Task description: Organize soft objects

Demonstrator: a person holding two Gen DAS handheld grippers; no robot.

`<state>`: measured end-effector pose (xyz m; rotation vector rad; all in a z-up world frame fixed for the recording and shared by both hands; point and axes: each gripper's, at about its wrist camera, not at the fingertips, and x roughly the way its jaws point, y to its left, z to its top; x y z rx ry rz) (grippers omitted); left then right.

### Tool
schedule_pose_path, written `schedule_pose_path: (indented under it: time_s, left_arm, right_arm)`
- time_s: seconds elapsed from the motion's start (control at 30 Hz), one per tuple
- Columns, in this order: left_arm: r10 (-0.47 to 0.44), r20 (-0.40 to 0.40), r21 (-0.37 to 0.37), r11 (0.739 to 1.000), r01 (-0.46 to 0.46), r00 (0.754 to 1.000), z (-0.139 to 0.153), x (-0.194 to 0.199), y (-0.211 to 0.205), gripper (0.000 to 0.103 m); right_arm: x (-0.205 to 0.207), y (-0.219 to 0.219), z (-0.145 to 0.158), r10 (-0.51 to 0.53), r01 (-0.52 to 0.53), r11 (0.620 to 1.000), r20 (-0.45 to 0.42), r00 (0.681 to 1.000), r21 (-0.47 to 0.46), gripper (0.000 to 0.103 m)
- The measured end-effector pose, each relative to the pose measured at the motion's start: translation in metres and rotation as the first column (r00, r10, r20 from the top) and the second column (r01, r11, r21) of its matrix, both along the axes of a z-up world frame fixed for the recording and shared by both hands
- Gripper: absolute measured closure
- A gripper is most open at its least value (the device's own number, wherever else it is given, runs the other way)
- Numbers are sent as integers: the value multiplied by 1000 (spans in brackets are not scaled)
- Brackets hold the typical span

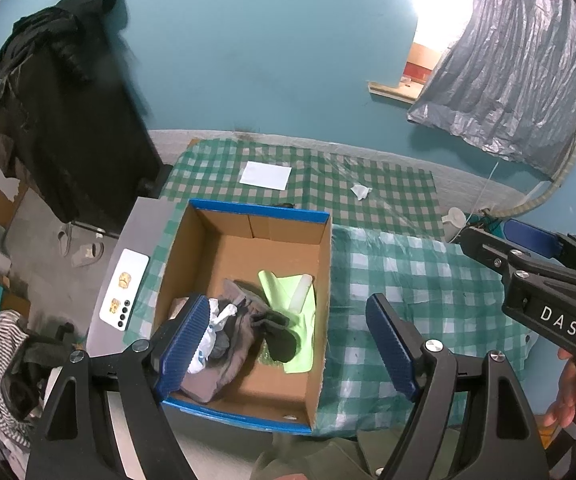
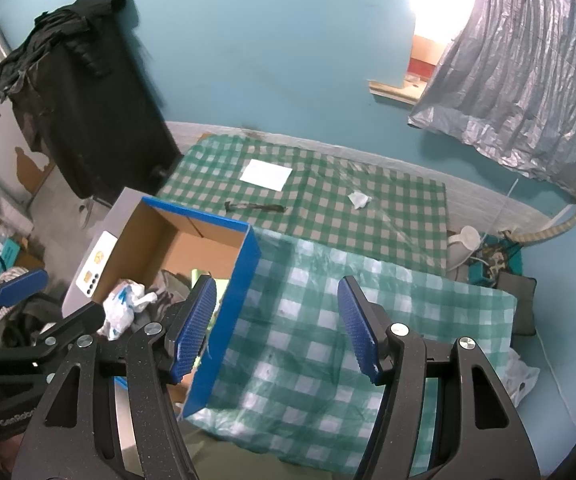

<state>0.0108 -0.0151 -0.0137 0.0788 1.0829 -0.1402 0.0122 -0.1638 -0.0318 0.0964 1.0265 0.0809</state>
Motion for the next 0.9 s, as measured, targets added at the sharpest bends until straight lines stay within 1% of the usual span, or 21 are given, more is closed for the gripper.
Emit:
schedule_pose_path:
  time_s: [0.3,0.63,0.9]
  left_arm:
    - [9,-5,3,1000,-9,1000,0,-5,1,21]
    - [17,-16,8,1000,-17,1000,0,-12,3,21]
    - [18,-17,6,1000,-18,1000,0,-13,3,21]
  right_arm:
    - [0,0,0,1,-1,1000,-1,1000,0,40]
    - [-13,6,-1,13,-13,1000,-6,1000,4,40]
    - [-12,5,-1,13,-13,1000,-9,1000,4,40]
